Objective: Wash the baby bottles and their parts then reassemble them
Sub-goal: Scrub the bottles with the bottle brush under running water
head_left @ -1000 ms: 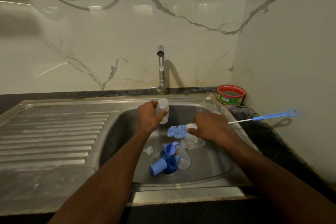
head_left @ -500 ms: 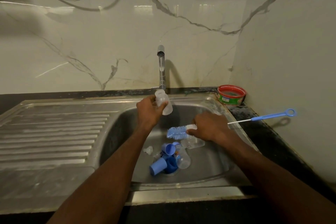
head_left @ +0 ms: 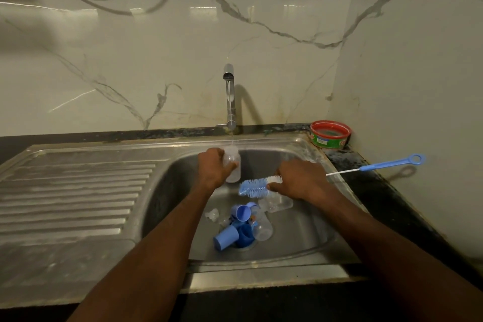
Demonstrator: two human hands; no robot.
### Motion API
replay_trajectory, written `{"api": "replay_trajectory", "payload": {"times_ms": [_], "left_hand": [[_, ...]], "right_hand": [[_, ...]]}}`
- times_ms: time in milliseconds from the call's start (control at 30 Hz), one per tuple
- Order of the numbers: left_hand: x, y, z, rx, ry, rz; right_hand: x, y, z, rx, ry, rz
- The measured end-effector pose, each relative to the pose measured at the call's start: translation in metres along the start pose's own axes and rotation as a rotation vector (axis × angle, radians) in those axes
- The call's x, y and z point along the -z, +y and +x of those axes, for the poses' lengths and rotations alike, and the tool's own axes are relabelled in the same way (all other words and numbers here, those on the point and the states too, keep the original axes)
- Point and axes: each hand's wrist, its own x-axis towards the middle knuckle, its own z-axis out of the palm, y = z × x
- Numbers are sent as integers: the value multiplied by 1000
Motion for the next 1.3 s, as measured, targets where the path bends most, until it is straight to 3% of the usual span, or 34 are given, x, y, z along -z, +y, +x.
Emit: {"api": "replay_trajectory", "payload": {"times_ms": [133, 333, 567, 733, 833, 1067, 1200, 1300], "left_hand": [[3, 4, -1, -41, 61, -172], [-3, -4, 1, -78, -68, -136], [10, -6, 8, -401, -293, 443], [16, 29, 20, -662, -449, 1049], [19, 43, 23, -717, -464, 1155], [34, 39, 29, -650, -507, 1063], [53, 30, 36, -488, -424, 678], [73, 29, 36, -435, -211, 385]], "right_hand": [[0, 1, 2, 6, -16, 8], [-1, 4, 3, -14, -9, 25], [-2, 8, 1, 1, -38, -14], [-5, 14, -1, 4, -42, -11], [-4, 18, -1, -7, -45, -24], [-1, 18, -1, 2, -42, -37], [1, 16, -2, 12, -23, -51], [3, 15, -1, 18, 30, -43]]}}
